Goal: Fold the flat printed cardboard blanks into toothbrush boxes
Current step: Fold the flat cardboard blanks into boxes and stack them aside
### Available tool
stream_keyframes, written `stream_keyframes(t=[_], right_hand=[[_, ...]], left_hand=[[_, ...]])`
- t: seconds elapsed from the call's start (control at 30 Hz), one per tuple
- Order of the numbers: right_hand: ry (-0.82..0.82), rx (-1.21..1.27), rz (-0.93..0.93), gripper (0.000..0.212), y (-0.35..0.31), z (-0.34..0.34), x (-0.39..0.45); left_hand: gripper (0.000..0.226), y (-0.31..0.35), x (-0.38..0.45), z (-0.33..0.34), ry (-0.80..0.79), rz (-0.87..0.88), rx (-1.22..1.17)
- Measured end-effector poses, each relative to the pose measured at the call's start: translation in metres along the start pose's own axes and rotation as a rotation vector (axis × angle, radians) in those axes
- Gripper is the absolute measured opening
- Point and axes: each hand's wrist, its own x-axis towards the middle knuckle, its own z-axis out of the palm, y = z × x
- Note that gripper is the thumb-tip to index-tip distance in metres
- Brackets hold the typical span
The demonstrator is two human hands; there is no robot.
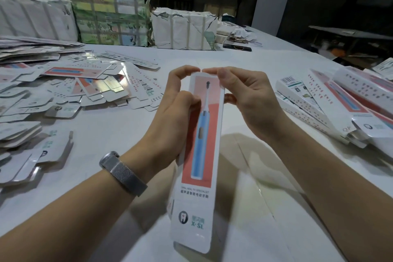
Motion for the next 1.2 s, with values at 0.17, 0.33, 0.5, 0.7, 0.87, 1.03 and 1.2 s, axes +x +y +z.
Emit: stream_keyframes(t=[0.17,0.33,0.5,0.7,0.87,1.03,1.2], right_hand=[[0.140,-0.297,0.001,0.031,0.006,0.003,0.000],[-0.010,-0.545,-0.024,0.059,0.000,0.002,-0.001],[-0.106,-0.836,0.046,0.074,-0.003,-0.013,0.004],[-0.004,-1.255,0.418,0.051,-0.002,-0.063,0.016],[0.053,-1.371,0.664,0.025,0.008,-0.099,0.013],[0.115,-1.447,0.585,0.037,0.019,-0.100,0.016],[0.095,-1.321,0.410,0.035,0.023,-0.080,0.019]], left_hand=[[0.033,-0.003,0.007,0.005,0.063,0.016,-0.019],[0.027,-0.005,0.009,0.004,0.053,0.043,-0.138],[0.025,-0.006,0.013,-0.003,0.032,-0.120,-0.133],[0.028,-0.009,0.010,-0.009,0.071,-0.054,0.230],[0.029,-0.013,0.012,-0.027,0.081,-0.008,0.689],[0.045,-0.033,0.026,-0.068,0.024,-0.152,1.243],[0.063,-0.040,0.035,-0.078,-0.100,-0.356,1.423]])
